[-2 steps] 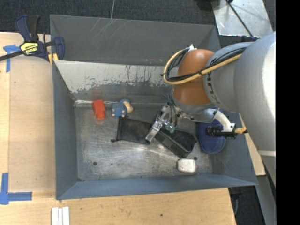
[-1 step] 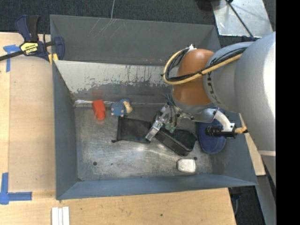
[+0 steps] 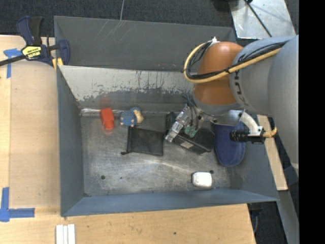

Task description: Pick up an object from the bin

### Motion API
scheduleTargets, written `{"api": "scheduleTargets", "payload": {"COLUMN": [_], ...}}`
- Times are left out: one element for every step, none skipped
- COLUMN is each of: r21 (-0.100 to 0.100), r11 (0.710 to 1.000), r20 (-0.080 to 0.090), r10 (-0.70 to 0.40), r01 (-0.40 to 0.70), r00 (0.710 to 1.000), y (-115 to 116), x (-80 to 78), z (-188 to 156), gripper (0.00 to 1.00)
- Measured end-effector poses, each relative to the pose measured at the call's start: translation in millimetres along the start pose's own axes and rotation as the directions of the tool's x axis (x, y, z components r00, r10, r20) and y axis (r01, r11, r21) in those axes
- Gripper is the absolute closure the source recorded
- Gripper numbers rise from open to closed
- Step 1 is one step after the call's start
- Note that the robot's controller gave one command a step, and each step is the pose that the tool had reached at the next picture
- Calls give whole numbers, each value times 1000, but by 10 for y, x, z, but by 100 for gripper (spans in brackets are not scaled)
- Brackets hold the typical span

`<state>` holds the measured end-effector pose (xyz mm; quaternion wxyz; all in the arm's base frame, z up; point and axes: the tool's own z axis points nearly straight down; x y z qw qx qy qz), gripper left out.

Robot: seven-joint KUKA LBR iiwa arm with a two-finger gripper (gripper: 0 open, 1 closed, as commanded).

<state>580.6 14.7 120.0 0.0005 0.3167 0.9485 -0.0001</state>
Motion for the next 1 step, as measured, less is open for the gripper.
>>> {"api": "scheduleTargets", "payload": {"r21": [-1], "r11": [1000], "r20": [1], "r10": [-2], "r01": [2], "r00": [1000], "y": [-6], "x": [-10], "z": [-665], "gripper": [100]}}
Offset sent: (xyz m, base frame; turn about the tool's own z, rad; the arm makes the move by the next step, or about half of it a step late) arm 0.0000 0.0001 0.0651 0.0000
